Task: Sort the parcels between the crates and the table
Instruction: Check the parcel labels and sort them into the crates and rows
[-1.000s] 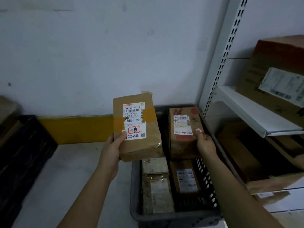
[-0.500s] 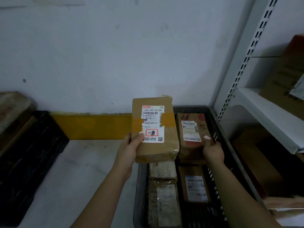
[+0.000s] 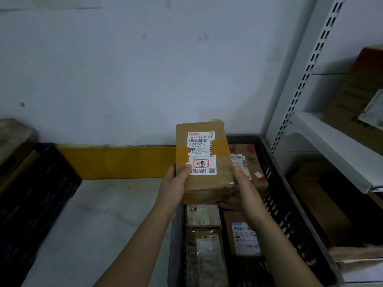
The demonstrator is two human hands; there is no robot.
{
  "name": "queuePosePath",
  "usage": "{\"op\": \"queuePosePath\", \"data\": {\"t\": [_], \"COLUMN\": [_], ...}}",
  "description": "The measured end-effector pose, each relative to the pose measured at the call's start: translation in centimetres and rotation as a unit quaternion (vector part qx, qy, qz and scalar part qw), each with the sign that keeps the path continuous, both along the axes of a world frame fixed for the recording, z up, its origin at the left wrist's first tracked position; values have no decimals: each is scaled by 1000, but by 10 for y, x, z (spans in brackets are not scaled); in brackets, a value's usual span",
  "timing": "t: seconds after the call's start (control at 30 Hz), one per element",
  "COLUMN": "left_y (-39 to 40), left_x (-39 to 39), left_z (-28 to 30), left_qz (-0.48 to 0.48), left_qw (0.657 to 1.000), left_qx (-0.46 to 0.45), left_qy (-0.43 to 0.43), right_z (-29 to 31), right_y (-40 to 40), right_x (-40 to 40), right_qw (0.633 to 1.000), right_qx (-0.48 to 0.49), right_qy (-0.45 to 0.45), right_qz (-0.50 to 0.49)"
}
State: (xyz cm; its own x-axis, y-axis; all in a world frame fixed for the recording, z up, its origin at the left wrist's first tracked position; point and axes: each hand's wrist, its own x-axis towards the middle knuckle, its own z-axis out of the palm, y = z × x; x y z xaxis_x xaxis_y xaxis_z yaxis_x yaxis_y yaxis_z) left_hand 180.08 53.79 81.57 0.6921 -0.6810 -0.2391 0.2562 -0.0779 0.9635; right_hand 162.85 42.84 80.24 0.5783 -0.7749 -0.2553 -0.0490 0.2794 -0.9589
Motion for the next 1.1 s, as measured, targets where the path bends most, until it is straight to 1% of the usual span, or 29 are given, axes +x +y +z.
{"op": "queuePosePath", "data": {"t": [0.1,0.17,0.23,0.27,0.33,0.4,0.43,0.5,0.57,0.67,0.7,0.77,0.8,0.87,0.9,0.97,1.03,1.1], "left_y": [-4,-6,-6,-5,-2,1,2,4,3,2,2,3,2,-1,-3,-8,-11,-12], "left_x": [-1,-1,0,2,3,1,0,1,8,15,17,20,22,24,25,28,31,34], "left_z": [1,1,-3,-6,-10,-13,-13,-10,-10,-20,-28,-41,-47,-57,-60,-63,-65,-68], "left_qz": [-34,-62,-77,-77,-80,-87,-83,-58,-43,-77,-93,-122,-132,-138,-139,-144,-155,-173], "left_qw": [998,990,972,965,949,915,904,898,895,890,883,868,850,798,781,766,757,755], "left_qx": [24,61,92,100,123,156,168,178,185,189,189,192,205,241,252,263,262,263], "left_qy": [-40,-112,-201,-228,-280,-361,-385,-399,-405,-408,-419,-441,-467,-534,-554,-568,-578,-576], "right_z": [3,1,-1,-4,-10,-16,-16,-8,-5,-17,-21,-29,-32,-39,-44,-57,-69,-80], "right_y": [-7,-14,-15,-15,-10,-6,-5,-4,-9,-23,-28,-28,-26,-21,-20,-24,-29,-30], "right_x": [-3,-2,1,4,11,16,19,24,30,36,38,39,38,36,35,36,40,49], "right_qw": [999,998,995,993,985,970,960,946,942,920,913,905,906,904,895,848,795,755], "right_qx": [-24,-18,-22,-33,-73,-143,-178,-222,-221,-220,-228,-261,-285,-335,-350,-396,-445,-489], "right_qy": [40,65,96,113,154,193,214,237,254,323,338,336,312,263,263,327,392,421], "right_qz": [10,-3,-23,-30,-31,-25,-17,-5,5,18,11,2,6,42,78,133,129,122]}}
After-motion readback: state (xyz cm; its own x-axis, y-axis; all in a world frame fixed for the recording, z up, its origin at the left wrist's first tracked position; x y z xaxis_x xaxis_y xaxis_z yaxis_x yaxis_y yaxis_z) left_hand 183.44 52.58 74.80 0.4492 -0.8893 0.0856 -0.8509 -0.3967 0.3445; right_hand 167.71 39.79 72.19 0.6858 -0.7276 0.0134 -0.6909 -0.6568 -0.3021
